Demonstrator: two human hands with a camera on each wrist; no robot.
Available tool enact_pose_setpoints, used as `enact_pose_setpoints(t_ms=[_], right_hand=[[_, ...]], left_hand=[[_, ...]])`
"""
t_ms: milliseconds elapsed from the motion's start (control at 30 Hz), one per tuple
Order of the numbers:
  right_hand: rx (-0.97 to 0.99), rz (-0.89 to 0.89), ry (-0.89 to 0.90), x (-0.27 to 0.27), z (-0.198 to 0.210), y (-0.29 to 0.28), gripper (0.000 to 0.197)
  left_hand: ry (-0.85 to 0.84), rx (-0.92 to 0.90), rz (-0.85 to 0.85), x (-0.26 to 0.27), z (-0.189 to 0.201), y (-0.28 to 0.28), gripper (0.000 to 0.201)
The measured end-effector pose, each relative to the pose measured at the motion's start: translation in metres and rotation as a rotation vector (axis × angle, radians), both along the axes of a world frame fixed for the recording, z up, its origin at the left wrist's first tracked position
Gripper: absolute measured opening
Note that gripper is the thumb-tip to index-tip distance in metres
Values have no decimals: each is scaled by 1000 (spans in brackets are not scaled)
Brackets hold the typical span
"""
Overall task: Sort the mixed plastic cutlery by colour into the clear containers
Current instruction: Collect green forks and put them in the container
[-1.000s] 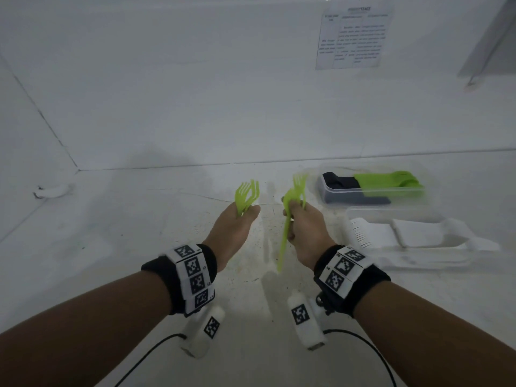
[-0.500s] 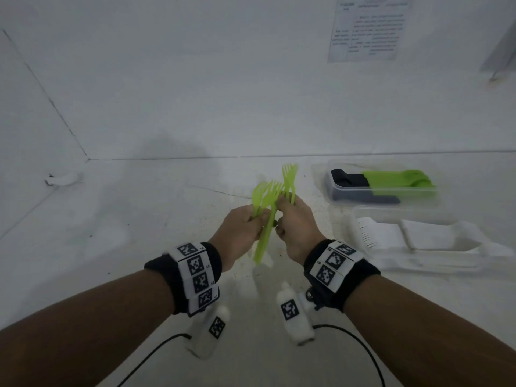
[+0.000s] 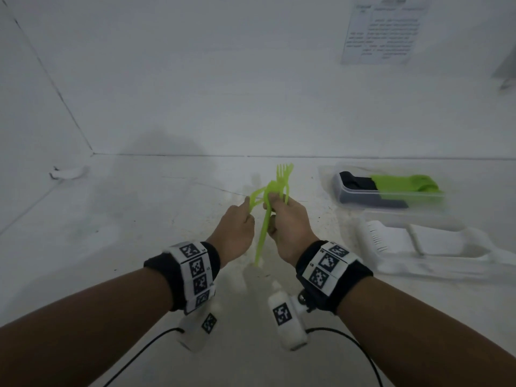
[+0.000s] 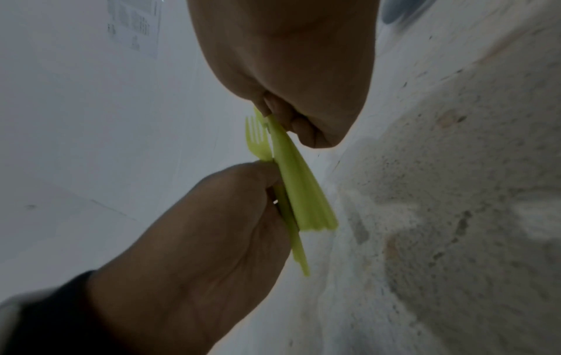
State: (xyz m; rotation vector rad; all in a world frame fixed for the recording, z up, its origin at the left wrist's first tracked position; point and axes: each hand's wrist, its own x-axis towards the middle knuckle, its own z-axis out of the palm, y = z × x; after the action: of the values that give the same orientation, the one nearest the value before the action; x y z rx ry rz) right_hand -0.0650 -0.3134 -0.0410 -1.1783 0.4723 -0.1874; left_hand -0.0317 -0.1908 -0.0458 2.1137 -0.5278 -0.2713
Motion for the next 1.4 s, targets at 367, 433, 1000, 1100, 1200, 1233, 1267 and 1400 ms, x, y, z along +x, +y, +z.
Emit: enact_pose_setpoints(t_ms=[367,433,1000,1100,1200,1233,1267,1400], right_hand=[[-18,-55,53,14,-3,24,22],[-51,-92,58,20,-4,26,21],[-49,-151,-44,43,-3,70,24],[-22,-119,9,45,-2,73,26],[-18,-59,67,47,-1,75,27],[-20,-49,75,48,0,76,25],[-33,-48,77,48,-1,75,21],[-154,-140,30,48,-7,71,19]], left_hand=[[140,-90,-226,19,-3,29,33],[233,-162,-166,24,-2,36,27],[599,-508,-73,58,18,44,26],[581,-509,-76,59,17,46,18],[543,-490,-35,62,18,49,14],[520,-481,-7,65,17,49,16],[502,-480,18,67,15,50,17],[466,-473,64,77,9,52,10]])
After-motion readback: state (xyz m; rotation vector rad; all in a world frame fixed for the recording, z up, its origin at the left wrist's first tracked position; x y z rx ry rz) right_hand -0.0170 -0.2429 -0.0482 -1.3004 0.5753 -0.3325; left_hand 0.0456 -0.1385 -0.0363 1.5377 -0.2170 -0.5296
